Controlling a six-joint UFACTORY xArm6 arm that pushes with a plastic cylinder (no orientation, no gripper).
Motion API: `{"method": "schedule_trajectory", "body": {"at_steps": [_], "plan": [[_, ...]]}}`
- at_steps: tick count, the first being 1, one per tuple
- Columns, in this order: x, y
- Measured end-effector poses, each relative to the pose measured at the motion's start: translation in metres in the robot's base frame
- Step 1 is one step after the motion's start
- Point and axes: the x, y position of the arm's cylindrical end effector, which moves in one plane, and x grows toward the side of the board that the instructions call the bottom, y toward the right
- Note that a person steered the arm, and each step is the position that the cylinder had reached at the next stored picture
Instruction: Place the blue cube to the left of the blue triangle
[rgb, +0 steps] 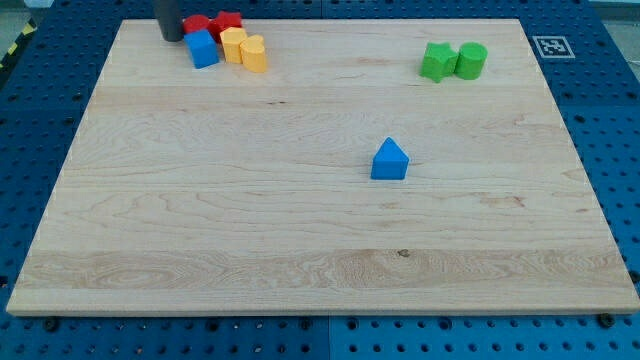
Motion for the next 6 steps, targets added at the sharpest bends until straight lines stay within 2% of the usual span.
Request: {"method": "schedule_trajectory", "body": {"at_steps": [2, 4, 5, 6], "plan": [[0.0, 0.011], [0.062, 0.028], [0.081, 0.068], [0.08, 0.081]]}}
